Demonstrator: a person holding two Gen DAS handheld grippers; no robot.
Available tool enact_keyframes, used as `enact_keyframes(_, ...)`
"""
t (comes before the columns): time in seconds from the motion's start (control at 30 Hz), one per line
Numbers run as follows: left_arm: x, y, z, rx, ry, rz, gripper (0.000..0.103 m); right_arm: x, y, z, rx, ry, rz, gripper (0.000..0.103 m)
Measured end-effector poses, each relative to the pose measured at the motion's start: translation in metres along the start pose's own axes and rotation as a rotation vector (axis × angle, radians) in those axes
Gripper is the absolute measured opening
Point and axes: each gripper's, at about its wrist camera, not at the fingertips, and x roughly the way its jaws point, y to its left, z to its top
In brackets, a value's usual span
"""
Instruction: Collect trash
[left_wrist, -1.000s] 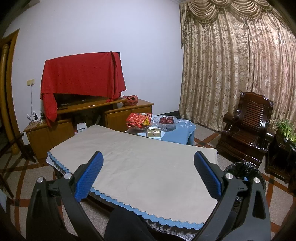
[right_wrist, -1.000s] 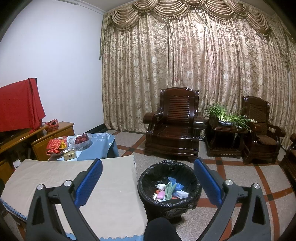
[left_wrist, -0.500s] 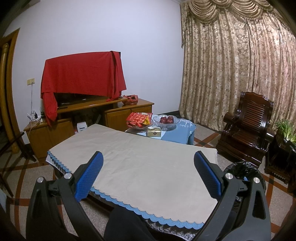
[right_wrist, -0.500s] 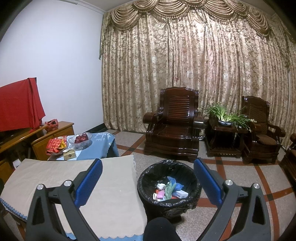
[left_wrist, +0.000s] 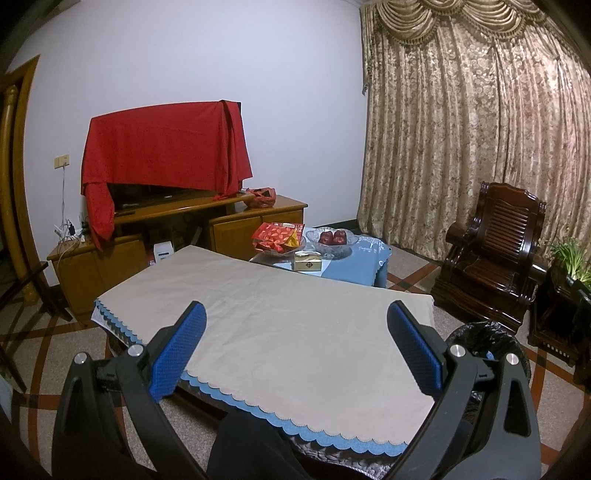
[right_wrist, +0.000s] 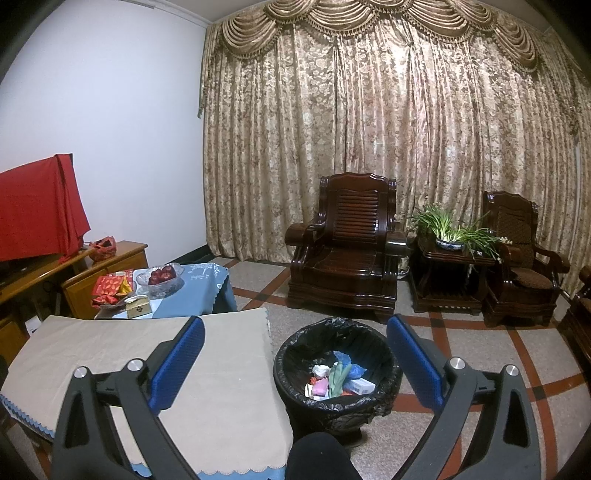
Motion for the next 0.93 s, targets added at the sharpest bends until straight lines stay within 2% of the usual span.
enact_keyframes(0.93, -0.0033, -0.0091, -0.0054, -0.008, 0.008, -0.004, 0.096, 0.0014, -0.0025, -0.0003, 0.000, -0.002, 0.000, 0.097)
